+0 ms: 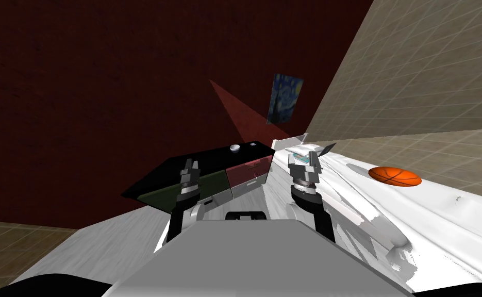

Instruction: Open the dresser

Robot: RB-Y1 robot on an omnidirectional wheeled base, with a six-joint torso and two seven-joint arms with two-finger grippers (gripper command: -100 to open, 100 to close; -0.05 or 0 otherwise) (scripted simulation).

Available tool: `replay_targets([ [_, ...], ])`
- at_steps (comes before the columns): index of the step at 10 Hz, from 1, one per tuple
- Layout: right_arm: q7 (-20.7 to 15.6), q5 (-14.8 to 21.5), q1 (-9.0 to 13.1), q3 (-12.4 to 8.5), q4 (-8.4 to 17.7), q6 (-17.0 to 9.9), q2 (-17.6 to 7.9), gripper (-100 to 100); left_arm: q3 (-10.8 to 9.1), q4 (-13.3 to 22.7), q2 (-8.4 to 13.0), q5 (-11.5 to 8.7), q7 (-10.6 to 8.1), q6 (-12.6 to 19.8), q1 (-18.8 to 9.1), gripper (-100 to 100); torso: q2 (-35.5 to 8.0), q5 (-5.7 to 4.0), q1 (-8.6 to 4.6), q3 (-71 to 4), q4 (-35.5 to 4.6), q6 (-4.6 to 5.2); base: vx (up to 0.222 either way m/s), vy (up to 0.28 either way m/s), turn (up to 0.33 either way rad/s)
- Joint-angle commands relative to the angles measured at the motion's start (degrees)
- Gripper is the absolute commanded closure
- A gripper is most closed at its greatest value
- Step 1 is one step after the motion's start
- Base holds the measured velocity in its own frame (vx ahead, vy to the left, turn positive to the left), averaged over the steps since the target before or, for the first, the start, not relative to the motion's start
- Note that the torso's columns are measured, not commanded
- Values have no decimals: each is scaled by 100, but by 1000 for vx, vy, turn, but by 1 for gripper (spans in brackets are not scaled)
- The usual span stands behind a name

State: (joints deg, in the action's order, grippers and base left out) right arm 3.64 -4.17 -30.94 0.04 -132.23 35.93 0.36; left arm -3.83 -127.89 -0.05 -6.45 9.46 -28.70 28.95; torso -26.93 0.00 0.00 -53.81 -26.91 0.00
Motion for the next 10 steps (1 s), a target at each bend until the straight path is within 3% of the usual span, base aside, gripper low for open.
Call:
replay_targets([
  [1,0,0,0,0,0,0,0,0,0,0,0,0,0,0,0,0,-423,0,0,-846,-423,0,0,0,0],
  [2,0,0,0,0,0,0,0,0,0,0,0,0,0,0,0,0,-846,0,0,-1692,-846,0,0,0,0],
  [3,0,0,0,0,0,0,0,0,-3,60,183,6,3,-6,-11,-100,-1269,0,0,-2538,-1269,0,14,-18,2],
  [4,0,0,0,0,2,0,0,0,-6,121,306,11,6,-13,-22,-100,-1460,-1,-4,-2934,-1457,0,17,-39,6],
  [7,0,0,-1,1,3,0,1,0,-27,517,670,48,25,-55,-95,-100,-1527,-3,-9,-3079,-1533,0,40,-78,12],
  [10,0,0,-1,1,2,0,2,0,-48,924,797,86,45,-98,-170,-100,-1534,-4,-13,-3077,-1537,0,66,-137,14],
])
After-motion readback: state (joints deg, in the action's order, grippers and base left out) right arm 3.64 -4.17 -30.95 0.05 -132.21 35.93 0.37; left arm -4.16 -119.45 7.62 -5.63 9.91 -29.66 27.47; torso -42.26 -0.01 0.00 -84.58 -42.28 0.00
